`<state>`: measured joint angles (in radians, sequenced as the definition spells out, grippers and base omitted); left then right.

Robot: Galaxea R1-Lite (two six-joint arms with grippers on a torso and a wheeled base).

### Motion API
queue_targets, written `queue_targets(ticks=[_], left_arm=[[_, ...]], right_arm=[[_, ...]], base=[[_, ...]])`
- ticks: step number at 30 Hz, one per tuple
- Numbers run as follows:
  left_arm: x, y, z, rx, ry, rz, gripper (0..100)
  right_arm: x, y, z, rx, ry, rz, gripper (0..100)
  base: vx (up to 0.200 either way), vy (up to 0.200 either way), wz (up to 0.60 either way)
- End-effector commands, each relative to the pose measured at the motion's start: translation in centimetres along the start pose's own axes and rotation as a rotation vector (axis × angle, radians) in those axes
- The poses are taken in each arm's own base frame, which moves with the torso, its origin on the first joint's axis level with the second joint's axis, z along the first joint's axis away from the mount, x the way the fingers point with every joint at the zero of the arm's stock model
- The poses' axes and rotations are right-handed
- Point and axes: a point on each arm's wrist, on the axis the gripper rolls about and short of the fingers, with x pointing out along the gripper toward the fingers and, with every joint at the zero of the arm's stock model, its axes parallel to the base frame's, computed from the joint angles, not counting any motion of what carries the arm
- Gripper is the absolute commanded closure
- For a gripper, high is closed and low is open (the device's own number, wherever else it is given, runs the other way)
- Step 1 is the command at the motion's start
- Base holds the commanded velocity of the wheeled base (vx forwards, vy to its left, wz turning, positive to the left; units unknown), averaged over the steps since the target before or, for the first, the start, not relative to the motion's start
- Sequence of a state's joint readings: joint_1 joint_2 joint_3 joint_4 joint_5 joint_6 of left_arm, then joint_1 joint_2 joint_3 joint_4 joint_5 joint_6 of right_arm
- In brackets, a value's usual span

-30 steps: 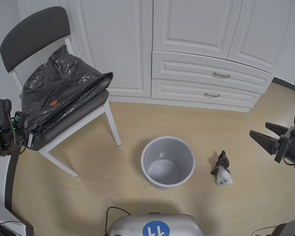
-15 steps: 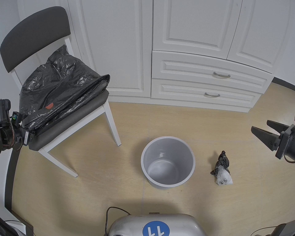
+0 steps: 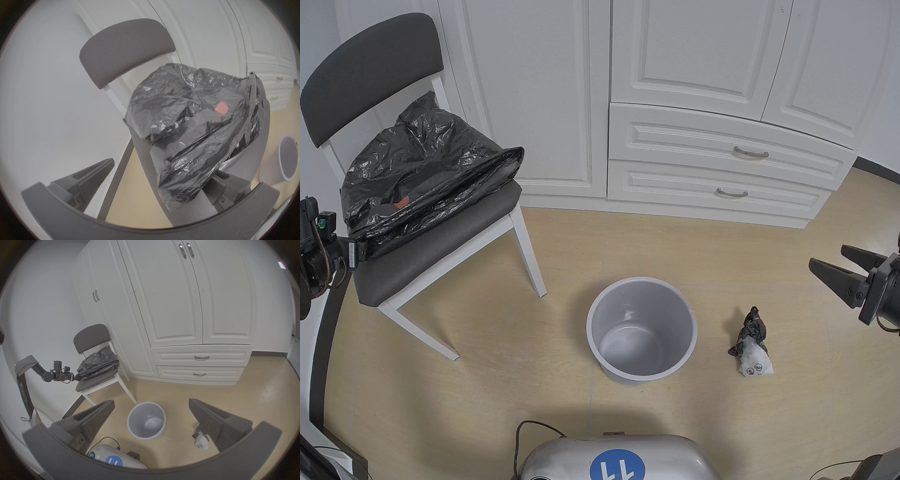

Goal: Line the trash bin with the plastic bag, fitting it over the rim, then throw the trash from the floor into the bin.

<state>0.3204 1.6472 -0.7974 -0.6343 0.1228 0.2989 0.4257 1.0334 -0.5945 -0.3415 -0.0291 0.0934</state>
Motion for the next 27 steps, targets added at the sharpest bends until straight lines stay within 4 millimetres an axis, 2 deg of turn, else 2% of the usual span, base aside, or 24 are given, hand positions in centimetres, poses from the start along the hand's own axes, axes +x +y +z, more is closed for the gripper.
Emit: queue_targets(ticks=[1,10,15,27], left_arm=[[0.8,-1.0,-1.6,-0.042,0.013,-0.017,0],[-0.8,-2.2,-3.5,-0.097,-0.107,-0.013,0],[-0.7,-2.3,-4.3,-0.115,-0.162,0.007,0],[-0.7,-2.1,-4.3,-0.141,-0.273,0.049,0]], right_arm=[[-0.1,0.1,0.0,-0.002,-0.002,0.004,0],[-0.2,0.1,0.1,-0.001,-0.015,0.008,0],[-0.1,0.1,0.1,-0.002,-0.037,0.009,0],[-0.1,0.1,0.1,-0.002,-0.035,0.010,0]], base=[[0.000,0.000,0.00],[0.000,0.000,0.00],[0.000,0.000,0.00],[0.000,0.000,0.00]])
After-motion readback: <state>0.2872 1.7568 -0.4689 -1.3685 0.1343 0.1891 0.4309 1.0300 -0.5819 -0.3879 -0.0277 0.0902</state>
